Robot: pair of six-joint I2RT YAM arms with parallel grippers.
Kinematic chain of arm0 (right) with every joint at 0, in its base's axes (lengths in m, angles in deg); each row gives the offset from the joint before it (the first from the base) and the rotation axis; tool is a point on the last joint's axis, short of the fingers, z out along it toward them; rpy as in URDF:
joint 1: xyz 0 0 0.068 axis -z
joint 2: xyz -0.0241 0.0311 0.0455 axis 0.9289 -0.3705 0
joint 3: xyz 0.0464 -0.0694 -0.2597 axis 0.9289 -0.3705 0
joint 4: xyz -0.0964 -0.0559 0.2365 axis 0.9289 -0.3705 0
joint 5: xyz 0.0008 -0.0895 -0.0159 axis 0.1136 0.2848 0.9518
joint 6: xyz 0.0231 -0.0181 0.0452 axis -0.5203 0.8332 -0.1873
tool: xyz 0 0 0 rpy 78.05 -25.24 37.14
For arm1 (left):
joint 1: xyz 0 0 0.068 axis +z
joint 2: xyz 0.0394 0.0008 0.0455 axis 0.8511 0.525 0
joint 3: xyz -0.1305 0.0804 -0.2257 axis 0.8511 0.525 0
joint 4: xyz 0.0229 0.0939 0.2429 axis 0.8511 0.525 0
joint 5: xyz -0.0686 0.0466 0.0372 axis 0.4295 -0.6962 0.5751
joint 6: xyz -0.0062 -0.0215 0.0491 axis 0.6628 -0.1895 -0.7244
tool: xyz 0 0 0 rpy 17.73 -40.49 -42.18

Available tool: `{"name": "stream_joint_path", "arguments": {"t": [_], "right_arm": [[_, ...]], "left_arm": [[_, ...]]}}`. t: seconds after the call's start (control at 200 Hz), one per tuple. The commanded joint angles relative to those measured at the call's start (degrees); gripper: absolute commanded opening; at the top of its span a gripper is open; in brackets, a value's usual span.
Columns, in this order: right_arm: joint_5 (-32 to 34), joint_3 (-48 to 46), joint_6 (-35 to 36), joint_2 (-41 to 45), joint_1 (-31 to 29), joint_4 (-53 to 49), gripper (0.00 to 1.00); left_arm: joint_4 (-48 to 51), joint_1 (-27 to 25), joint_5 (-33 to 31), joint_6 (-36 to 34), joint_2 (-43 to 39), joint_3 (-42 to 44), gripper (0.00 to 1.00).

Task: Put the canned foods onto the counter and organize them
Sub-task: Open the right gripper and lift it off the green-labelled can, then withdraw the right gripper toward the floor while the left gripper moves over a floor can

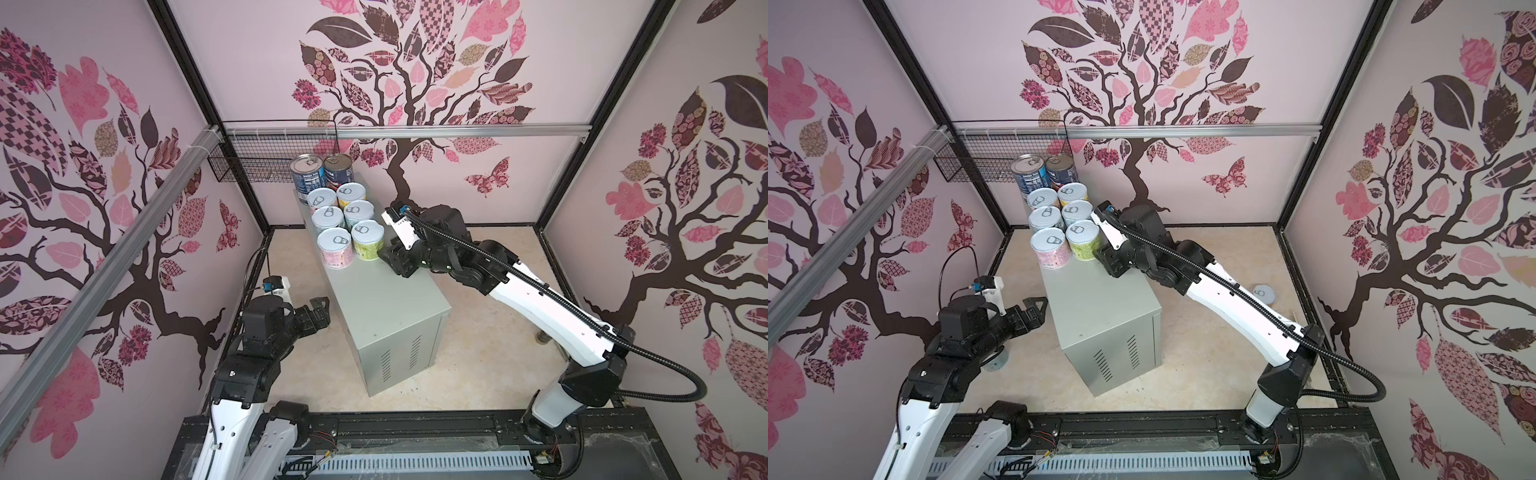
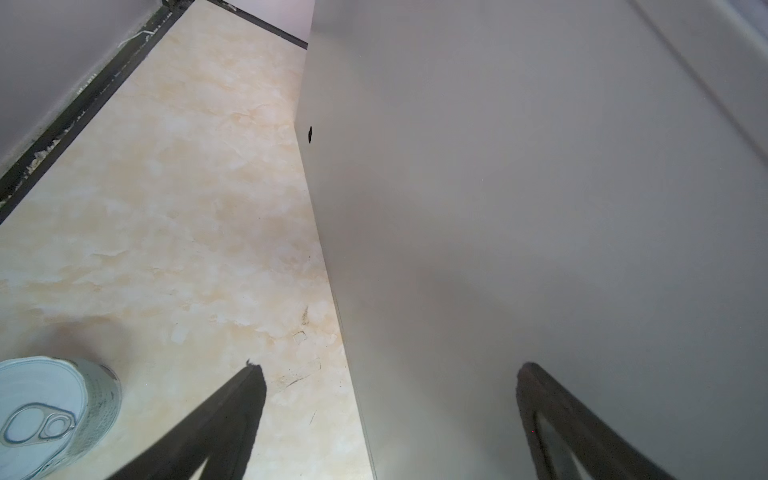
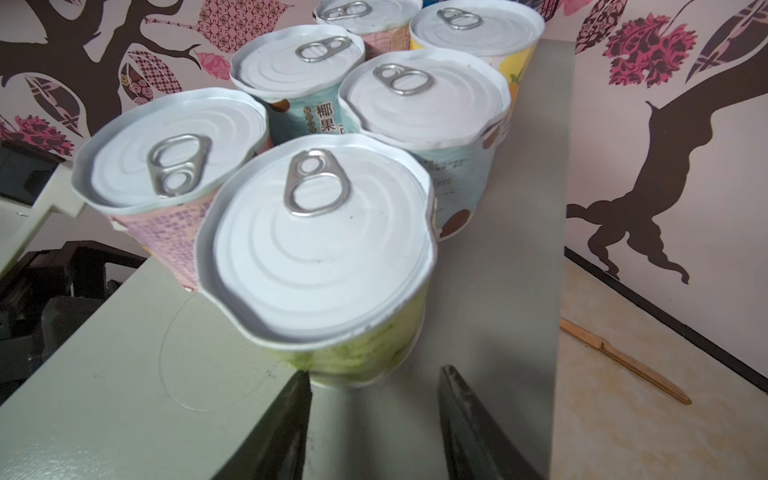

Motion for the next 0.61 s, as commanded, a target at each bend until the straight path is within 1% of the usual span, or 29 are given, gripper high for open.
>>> {"name": "stream_joint_path", "arguments": {"t": [0.0, 0.15, 0.28, 0.395, 0.495, 0.6], "right_arm": [[0.5, 1.2, -0.5, 1.9, -0.1, 1.2, 0.55], [1.6, -0.6, -0.8, 5.7, -0.1, 1.4, 0.63], [2.8, -4.6, -1.8, 10.0, -0.1, 2.1, 0.7], [4.9, -9.0, -3.3, 14.5, 0.2, 2.3, 0.72], [4.5, -12.6, -6.2, 18.8, 2.6, 2.1, 0.75], [5.9, -16.2, -8.1, 23.7, 5.0, 1.1, 0.78]], "left_arm": [[0.5, -0.1, -1.5, 1.6, 0.1, 0.2, 0.98], [2.2, -0.1, -2.6, 3.1, 1.3, -1.5, 0.98], [5.8, -0.1, -4.0, 5.1, 3.7, -3.8, 0.98], [9.7, -0.1, -7.1, 7.2, 5.6, -5.8, 0.98], [12.3, -0.1, -10.9, 7.7, 5.7, -7.1, 0.98], [14.4, -0.1, -12.3, 7.5, 5.8, -8.1, 0.98]]}}
